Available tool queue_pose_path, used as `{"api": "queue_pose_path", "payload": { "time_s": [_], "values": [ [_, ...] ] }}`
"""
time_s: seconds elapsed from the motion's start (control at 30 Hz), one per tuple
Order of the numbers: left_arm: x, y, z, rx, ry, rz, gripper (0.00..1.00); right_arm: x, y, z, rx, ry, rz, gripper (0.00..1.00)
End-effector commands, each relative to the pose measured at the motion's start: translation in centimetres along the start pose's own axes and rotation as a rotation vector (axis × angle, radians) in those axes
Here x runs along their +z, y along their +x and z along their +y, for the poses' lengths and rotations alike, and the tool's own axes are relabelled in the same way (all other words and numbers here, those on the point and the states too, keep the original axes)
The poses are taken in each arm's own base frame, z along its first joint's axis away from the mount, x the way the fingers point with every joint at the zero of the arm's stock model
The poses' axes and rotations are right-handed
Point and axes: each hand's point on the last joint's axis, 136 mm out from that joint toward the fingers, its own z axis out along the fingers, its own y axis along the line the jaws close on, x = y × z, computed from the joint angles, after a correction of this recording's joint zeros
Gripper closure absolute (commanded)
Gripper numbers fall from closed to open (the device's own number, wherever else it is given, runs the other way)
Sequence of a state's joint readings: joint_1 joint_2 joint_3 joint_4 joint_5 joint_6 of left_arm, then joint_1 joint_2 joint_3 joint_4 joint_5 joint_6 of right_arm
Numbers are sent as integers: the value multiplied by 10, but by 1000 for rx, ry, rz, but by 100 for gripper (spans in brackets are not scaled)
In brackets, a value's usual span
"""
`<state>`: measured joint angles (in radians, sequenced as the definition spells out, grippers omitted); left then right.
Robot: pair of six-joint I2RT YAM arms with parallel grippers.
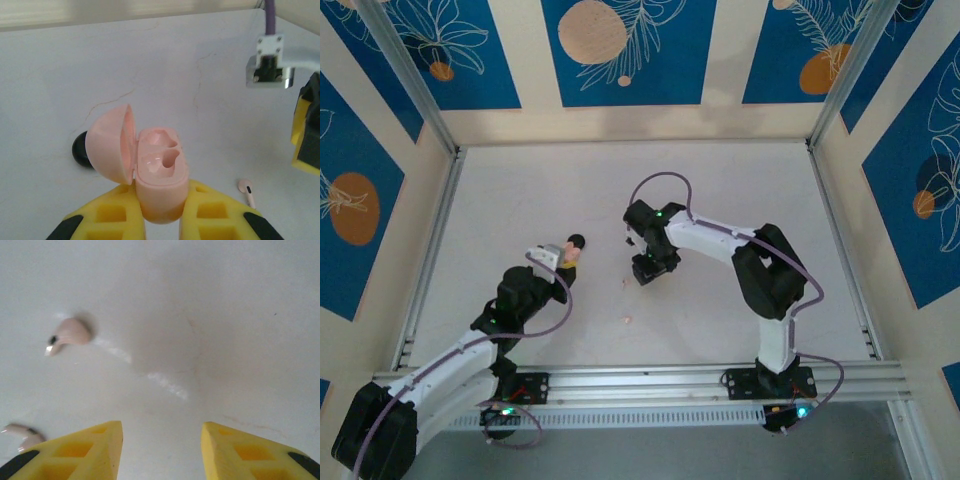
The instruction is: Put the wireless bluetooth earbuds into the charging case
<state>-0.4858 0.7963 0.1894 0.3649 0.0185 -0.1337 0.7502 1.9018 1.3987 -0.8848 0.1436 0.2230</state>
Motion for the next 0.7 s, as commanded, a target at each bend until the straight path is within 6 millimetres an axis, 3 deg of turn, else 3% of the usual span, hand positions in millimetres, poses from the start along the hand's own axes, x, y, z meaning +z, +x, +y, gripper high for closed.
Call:
{"api": "queue_pose_path", "payload": {
  "time_s": [0.0,0.23,0.67],
  "values": [
    [0,-14,-1,-17,12,-44,87,-18,3,21,80,-114,-4,56],
    [-1,-14,0,-18,7,-37,87,-13,-14,46,235,-287,-17,56],
    [-5,-15,1,-8,-3,-42,87,24,-24,43,329,-242,59,59]
  ]
}}
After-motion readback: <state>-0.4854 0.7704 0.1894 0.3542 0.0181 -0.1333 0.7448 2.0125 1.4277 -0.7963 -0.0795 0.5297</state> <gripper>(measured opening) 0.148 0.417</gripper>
